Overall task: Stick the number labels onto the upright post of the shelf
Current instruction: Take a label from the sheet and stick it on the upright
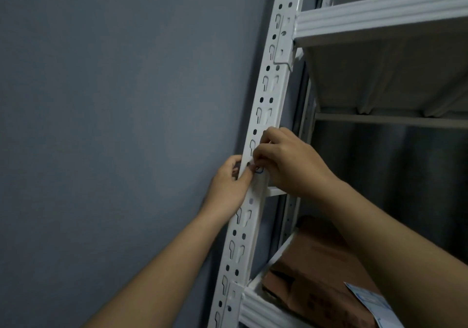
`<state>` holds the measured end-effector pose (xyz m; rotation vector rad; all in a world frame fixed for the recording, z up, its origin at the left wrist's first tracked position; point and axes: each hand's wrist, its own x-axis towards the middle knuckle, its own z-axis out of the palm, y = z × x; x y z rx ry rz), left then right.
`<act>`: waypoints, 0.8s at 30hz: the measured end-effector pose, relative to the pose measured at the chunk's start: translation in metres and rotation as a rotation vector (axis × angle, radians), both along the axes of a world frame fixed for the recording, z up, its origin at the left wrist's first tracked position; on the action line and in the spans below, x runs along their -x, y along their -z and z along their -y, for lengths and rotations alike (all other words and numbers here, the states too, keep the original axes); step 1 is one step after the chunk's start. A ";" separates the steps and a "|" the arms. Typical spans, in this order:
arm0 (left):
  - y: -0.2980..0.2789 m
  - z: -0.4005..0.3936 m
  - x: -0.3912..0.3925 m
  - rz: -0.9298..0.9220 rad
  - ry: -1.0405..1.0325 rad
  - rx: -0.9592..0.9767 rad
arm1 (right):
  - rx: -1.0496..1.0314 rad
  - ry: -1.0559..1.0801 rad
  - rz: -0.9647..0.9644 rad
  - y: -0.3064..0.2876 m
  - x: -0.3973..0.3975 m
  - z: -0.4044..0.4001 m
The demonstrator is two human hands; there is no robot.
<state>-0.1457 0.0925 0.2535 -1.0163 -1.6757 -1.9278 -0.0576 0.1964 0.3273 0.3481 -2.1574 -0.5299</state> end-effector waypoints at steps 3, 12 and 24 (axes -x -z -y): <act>0.002 -0.002 0.001 -0.001 0.008 -0.044 | 0.060 -0.061 0.006 -0.002 0.000 -0.002; 0.003 -0.004 -0.003 0.022 0.025 -0.071 | 0.079 -0.054 0.031 0.001 -0.005 0.000; 0.002 -0.006 -0.007 0.083 0.047 -0.084 | 0.184 -0.075 0.030 0.011 -0.008 -0.002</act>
